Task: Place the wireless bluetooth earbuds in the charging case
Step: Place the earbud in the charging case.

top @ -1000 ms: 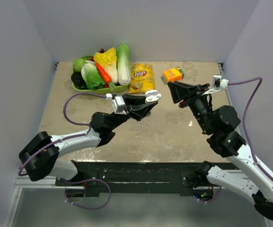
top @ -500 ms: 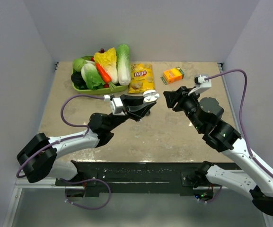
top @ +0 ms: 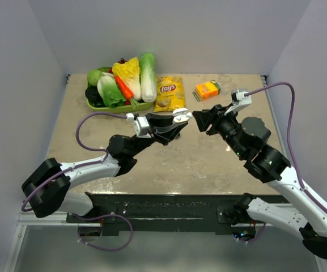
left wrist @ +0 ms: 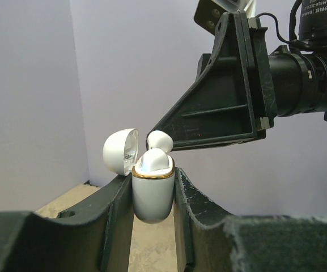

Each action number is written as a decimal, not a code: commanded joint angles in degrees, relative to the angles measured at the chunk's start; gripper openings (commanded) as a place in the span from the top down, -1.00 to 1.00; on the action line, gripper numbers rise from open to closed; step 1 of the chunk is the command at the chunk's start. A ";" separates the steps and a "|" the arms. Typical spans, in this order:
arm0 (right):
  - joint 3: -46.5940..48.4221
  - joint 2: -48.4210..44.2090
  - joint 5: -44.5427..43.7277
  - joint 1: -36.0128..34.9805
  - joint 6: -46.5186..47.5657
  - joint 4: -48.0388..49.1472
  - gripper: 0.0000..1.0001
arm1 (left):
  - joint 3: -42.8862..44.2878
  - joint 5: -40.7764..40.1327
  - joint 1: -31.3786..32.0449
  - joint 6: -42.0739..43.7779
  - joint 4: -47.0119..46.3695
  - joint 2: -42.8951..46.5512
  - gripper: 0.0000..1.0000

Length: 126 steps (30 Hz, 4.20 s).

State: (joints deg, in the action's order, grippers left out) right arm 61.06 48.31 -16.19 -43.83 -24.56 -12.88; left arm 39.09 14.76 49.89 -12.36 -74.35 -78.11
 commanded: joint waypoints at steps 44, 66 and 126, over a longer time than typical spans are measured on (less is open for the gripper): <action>2.40 -4.19 3.79 -5.12 0.74 7.08 -0.14 | 2.48 -0.09 -1.11 -0.03 -34.37 -1.35 1.00; 9.61 3.19 10.82 -5.12 -5.42 0.40 -0.36 | 3.45 1.32 -2.34 -1.00 -34.37 0.68 1.00; 8.46 5.03 9.68 -5.38 -4.62 2.95 -0.42 | 1.60 1.41 -3.66 -1.53 -34.37 2.52 1.00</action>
State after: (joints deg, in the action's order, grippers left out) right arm 69.67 53.78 -9.10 -49.01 -28.51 -14.90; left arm 40.71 16.12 46.52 -13.34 -74.43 -77.01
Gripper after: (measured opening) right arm 0.712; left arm 0.340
